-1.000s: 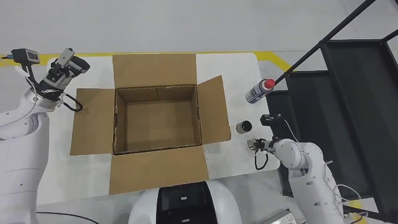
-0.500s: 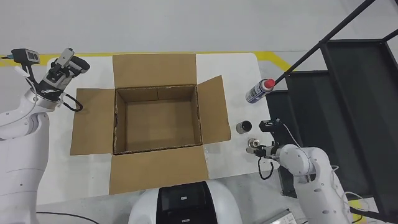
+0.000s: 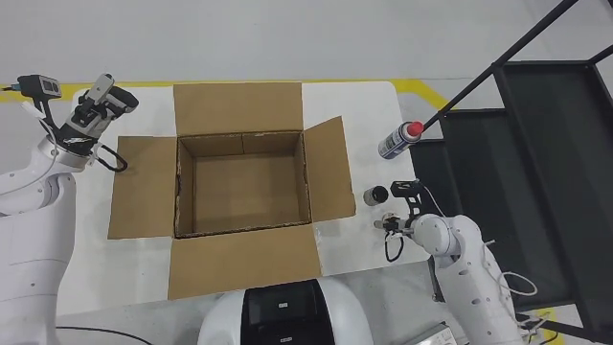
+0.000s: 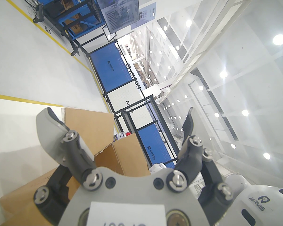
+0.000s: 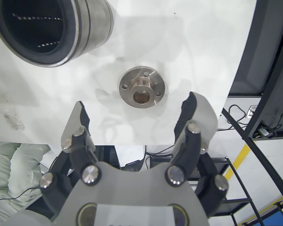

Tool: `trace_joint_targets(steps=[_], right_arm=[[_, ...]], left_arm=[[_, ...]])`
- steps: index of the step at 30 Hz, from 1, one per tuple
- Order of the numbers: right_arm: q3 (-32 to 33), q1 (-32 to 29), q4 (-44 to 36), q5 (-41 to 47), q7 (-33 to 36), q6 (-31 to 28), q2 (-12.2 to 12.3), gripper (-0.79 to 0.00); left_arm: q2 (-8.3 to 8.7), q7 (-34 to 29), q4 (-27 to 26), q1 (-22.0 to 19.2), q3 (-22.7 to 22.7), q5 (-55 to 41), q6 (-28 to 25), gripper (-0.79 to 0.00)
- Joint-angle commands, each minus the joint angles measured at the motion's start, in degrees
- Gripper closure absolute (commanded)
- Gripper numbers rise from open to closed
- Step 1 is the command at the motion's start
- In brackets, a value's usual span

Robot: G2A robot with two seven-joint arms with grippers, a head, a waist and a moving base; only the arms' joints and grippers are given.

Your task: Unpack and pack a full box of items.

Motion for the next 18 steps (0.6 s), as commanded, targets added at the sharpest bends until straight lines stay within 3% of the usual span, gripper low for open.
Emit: trace_joint_targets(steps=[1, 4, 5, 8, 12, 14, 16, 18], right_arm=[[-0.1, 0.2, 0.5, 0.2, -0.3, 0.1, 0.0, -0.391], [-0.2, 0.6, 1.3, 0.5, -0.6, 0.2, 0.1, -0.437], [-0.3, 0.8, 1.6, 0.7, -0.5, 0.2, 0.1, -0.502], [-0.7, 1.3, 2.4, 0.8, -0.6, 0.3, 0.2, -0.471], [-1.1, 1.9, 3.4, 1.2, -0.6, 0.6, 0.3, -0.545], [-1.4, 2.3, 3.9, 1.3, -0.7, 0.8, 0.3, -0.514], [-1.7, 2.7, 4.3, 1.2, -0.6, 0.8, 0.4, -0.397], [-1.9, 2.9, 4.5, 1.1, -0.5, 1.1, 0.4, -0.342]], left_arm=[[0.0, 0.0, 0.0, 0.0, 0.0, 0.0, 0.0, -0.785], [0.0, 0.0, 0.0, 0.0, 0.0, 0.0, 0.0, -0.785], [0.0, 0.0, 0.0, 0.0, 0.0, 0.0, 0.0, -0.785], [0.0, 0.0, 0.0, 0.0, 0.0, 0.0, 0.0, -0.785], [0.0, 0.0, 0.0, 0.0, 0.0, 0.0, 0.0, -0.785], [0.0, 0.0, 0.0, 0.0, 0.0, 0.0, 0.0, -0.785], [0.0, 0.0, 0.0, 0.0, 0.0, 0.0, 0.0, -0.785], [0.0, 0.0, 0.0, 0.0, 0.0, 0.0, 0.0, -0.785]])
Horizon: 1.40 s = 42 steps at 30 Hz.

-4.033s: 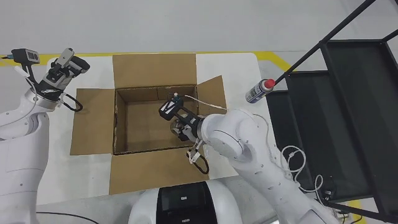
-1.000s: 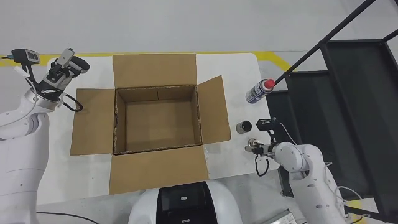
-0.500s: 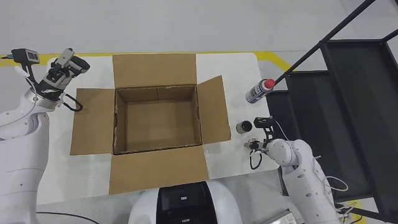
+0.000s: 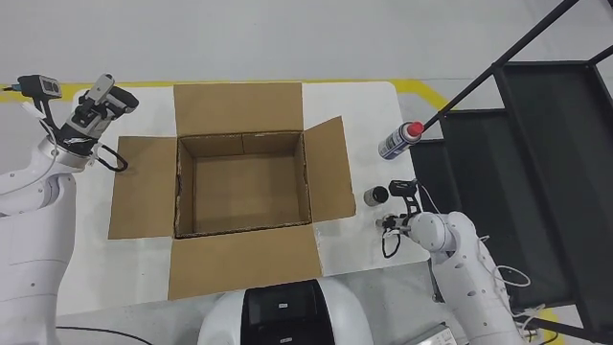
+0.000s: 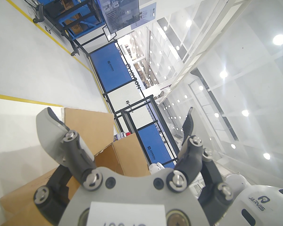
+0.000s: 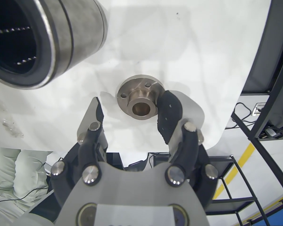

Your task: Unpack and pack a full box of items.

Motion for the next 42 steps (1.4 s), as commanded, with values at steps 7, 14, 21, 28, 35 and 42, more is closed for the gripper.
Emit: trace_joint_targets(steps=[7, 14, 21, 28, 35, 42], right_arm=[[-0.1, 0.1, -0.6, -0.9, 0.7, 1.1, 0.3, -0.092], [0.7, -1.2, -3.1, -1.1, 1.0, 1.6, 0.7, 0.0], [1.2, -3.3, -7.3, -0.2, 0.9, 0.6, 1.0, 0.0], [5.3, -11.6, -24.8, 1.6, 5.8, -3.9, 1.9, 0.0], [11.7, -18.1, -45.3, 7.3, 6.6, -7.1, 2.4, 0.0], [8.3, -5.7, -46.4, 9.8, 7.7, -11.4, 3.2, 0.0]], left_arm=[[0.0, 0.0, 0.0, 0.0, 0.0, 0.0, 0.0, -0.785], [0.0, 0.0, 0.0, 0.0, 0.0, 0.0, 0.0, -0.785], [0.0, 0.0, 0.0, 0.0, 0.0, 0.0, 0.0, -0.785], [0.0, 0.0, 0.0, 0.0, 0.0, 0.0, 0.0, -0.785], [0.0, 0.0, 0.0, 0.0, 0.0, 0.0, 0.0, -0.785], [0.0, 0.0, 0.0, 0.0, 0.0, 0.0, 0.0, -0.785]])
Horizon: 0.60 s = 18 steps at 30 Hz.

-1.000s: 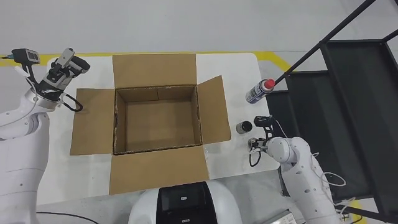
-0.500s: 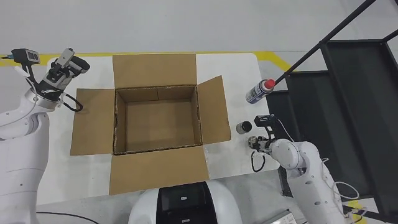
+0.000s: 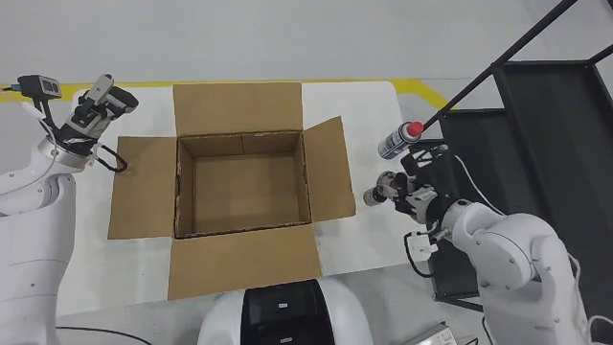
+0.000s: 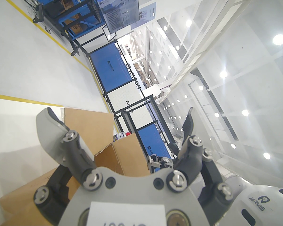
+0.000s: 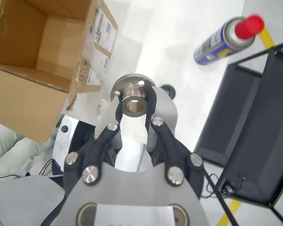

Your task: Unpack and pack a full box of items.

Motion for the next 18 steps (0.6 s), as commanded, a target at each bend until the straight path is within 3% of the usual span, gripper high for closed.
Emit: trace_joint_targets(steps=[1, 9, 18], right_arm=[[-3.1, 5.6, 0.0, -0.3, 1.9, 0.8, 0.2, 0.0], [-21.6, 22.9, 0.3, -5.0, 12.5, 5.5, -0.1, 0.0], [-47.4, 42.5, 20.5, -11.8, 15.2, 12.1, -3.8, 0.0]], left_arm=[[0.0, 0.0, 0.0, 0.0, 0.0, 0.0, 0.0, -0.785], [0.0, 0.0, 0.0, 0.0, 0.0, 0.0, 0.0, -0.785], [0.0, 0.0, 0.0, 0.0, 0.0, 0.0, 0.0, -0.785]])
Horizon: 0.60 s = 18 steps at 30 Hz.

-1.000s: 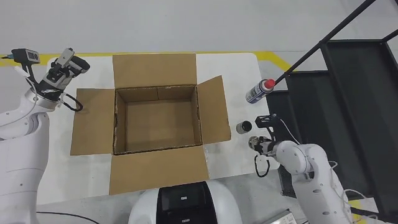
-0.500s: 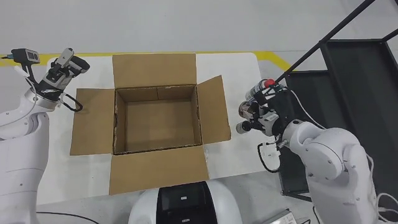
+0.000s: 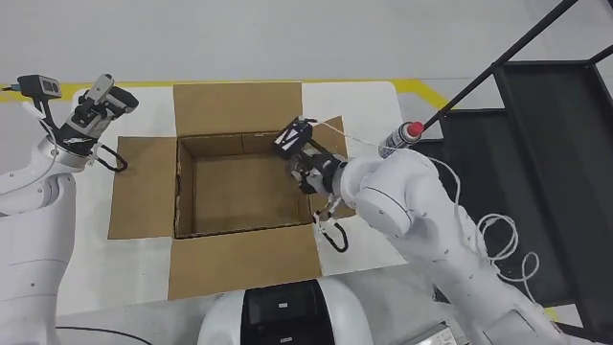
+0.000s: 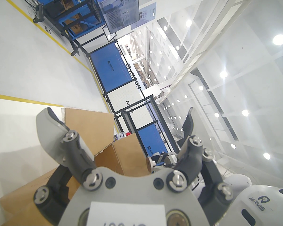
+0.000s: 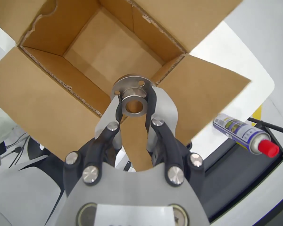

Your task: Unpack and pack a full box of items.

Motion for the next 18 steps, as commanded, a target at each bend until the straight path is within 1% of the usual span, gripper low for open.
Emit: trace_joint_targets(steps=[1, 6, 10, 13, 18], right_arm=[[-5.8, 4.6, 5.9, -0.8, -0.4, 2.1, -1.3, 0.0], [-15.4, 12.0, 17.7, -1.4, -1.2, 6.0, -4.7, 0.0], [-21.1, 15.4, 26.3, -0.8, -2.5, 8.1, -7.4, 0.0], [-23.8, 17.0, 32.4, 0.2, -4.3, 9.1, -9.3, 0.0], [-26.3, 18.8, 40.8, 3.8, -7.8, 9.7, -12.3, 0.0]], left_arm=[[0.0, 0.0, 0.0, 0.0, 0.0, 0.0, 0.0, -0.785], [0.0, 0.0, 0.0, 0.0, 0.0, 0.0, 0.0, -0.785], [0.0, 0.0, 0.0, 0.0, 0.0, 0.0, 0.0, -0.785], [0.0, 0.0, 0.0, 0.0, 0.0, 0.0, 0.0, -0.785], [0.0, 0.0, 0.0, 0.0, 0.0, 0.0, 0.0, -0.785]])
